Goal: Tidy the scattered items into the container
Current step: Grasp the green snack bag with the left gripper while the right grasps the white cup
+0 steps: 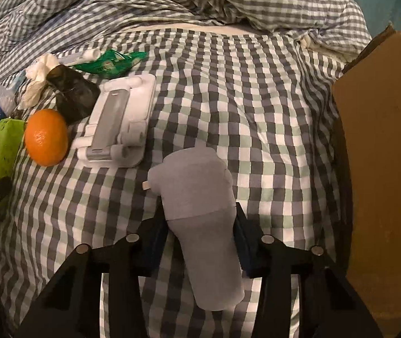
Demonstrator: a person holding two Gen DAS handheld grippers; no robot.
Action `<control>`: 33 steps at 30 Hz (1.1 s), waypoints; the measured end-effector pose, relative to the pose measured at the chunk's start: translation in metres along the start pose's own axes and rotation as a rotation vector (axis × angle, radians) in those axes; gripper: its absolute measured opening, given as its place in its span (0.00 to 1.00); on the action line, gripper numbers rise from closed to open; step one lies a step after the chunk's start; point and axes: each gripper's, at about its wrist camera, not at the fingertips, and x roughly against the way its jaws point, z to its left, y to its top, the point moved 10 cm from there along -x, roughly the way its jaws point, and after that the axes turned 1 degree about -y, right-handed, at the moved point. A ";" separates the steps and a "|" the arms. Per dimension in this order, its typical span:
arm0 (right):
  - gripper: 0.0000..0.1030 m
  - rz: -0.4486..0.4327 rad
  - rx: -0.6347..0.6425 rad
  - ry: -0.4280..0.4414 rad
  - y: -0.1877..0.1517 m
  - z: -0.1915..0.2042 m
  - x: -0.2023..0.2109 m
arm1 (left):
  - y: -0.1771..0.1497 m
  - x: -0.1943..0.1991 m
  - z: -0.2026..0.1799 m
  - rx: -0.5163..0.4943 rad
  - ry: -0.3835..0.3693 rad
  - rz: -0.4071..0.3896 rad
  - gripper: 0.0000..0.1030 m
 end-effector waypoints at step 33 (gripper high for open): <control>0.41 -0.108 -0.069 0.086 -0.011 -0.008 0.082 | 0.015 0.094 -0.017 -0.003 -0.090 -0.121 0.35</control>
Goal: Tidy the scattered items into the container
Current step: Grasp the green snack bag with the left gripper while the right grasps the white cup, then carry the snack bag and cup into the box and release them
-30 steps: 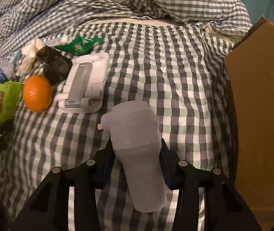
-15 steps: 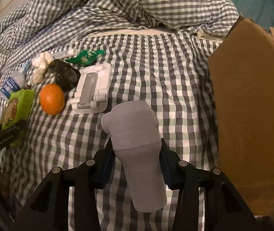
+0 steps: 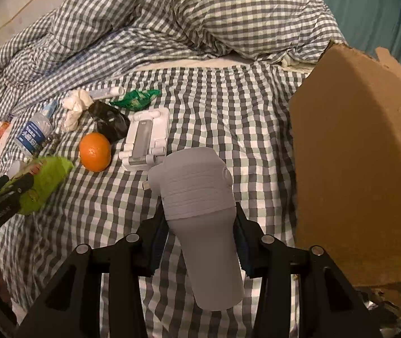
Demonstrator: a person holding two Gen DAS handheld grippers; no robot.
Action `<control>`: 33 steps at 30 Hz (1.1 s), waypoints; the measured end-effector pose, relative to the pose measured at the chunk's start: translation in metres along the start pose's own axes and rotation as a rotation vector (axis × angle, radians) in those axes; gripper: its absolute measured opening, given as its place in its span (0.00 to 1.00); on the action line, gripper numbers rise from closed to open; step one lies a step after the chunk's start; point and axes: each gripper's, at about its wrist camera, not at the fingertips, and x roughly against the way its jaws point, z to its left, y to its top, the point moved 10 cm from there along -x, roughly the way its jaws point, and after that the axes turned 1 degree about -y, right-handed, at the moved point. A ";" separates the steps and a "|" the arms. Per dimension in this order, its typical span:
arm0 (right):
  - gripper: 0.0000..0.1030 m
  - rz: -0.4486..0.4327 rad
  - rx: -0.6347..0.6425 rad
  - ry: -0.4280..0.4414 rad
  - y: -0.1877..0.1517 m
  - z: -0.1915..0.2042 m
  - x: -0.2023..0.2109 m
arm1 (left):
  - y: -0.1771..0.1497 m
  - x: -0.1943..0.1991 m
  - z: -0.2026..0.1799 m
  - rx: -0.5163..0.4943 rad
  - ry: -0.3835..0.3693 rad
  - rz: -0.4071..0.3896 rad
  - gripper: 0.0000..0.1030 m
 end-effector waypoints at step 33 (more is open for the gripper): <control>0.41 0.003 -0.024 -0.004 -0.006 -0.011 0.006 | -0.057 -0.075 -0.007 0.029 -0.027 0.214 0.74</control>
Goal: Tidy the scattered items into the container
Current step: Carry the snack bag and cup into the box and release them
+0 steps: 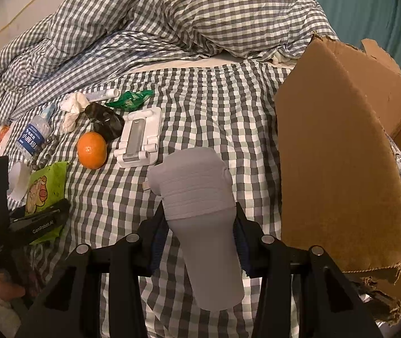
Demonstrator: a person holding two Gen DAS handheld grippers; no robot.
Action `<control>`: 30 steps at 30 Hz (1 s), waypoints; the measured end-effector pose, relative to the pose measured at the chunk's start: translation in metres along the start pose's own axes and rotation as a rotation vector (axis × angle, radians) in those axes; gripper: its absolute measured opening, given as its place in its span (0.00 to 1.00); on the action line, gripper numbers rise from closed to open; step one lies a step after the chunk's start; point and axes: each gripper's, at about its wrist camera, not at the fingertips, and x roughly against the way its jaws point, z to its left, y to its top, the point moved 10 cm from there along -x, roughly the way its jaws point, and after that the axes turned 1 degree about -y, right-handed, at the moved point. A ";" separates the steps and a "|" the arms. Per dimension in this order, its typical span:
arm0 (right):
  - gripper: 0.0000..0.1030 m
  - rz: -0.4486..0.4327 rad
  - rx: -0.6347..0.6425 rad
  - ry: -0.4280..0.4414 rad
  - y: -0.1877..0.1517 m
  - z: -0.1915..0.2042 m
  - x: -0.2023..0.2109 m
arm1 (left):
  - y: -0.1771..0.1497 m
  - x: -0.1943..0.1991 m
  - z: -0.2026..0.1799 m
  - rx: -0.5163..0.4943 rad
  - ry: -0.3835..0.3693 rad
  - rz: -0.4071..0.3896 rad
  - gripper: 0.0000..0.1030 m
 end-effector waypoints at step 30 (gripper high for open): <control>0.41 -0.195 -0.124 -0.075 0.028 -0.072 0.112 | 0.039 0.165 -0.111 -0.204 -0.095 -0.273 0.73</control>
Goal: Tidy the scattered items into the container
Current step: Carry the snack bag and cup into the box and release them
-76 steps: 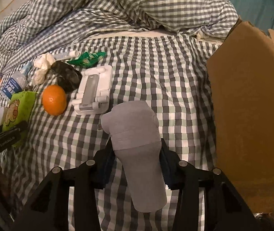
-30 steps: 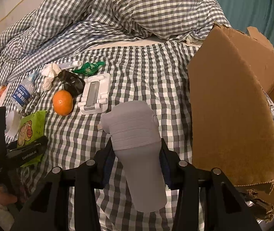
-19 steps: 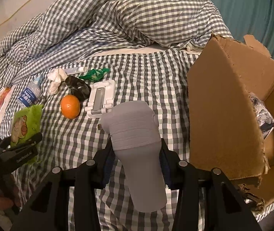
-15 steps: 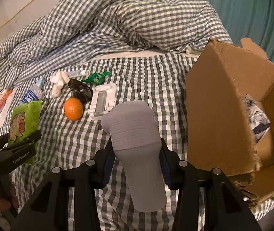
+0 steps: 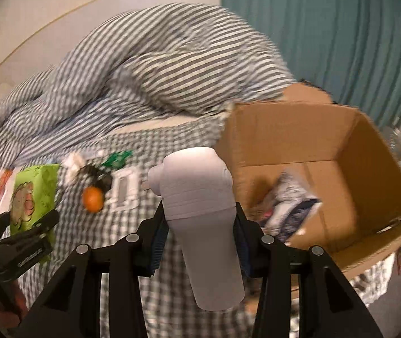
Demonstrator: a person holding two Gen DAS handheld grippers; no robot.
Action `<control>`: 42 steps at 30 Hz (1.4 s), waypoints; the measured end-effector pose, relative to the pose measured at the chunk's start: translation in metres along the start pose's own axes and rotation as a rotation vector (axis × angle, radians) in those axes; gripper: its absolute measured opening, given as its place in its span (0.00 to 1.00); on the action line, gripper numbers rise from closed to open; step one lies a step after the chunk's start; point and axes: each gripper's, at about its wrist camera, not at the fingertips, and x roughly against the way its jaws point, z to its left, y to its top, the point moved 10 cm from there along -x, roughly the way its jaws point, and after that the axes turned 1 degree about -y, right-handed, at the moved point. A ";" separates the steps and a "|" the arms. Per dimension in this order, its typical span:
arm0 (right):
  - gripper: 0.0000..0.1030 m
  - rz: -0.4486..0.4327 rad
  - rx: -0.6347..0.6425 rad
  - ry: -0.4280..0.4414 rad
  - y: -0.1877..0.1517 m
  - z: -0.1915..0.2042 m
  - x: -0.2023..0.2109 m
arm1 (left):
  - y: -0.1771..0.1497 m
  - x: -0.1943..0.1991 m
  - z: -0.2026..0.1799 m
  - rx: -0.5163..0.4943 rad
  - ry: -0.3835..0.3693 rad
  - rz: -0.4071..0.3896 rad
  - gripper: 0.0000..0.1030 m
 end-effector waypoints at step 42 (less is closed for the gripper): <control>0.66 -0.060 -0.314 -0.114 -0.026 -0.220 0.034 | 0.052 0.010 -0.306 -0.382 -0.200 -0.077 0.94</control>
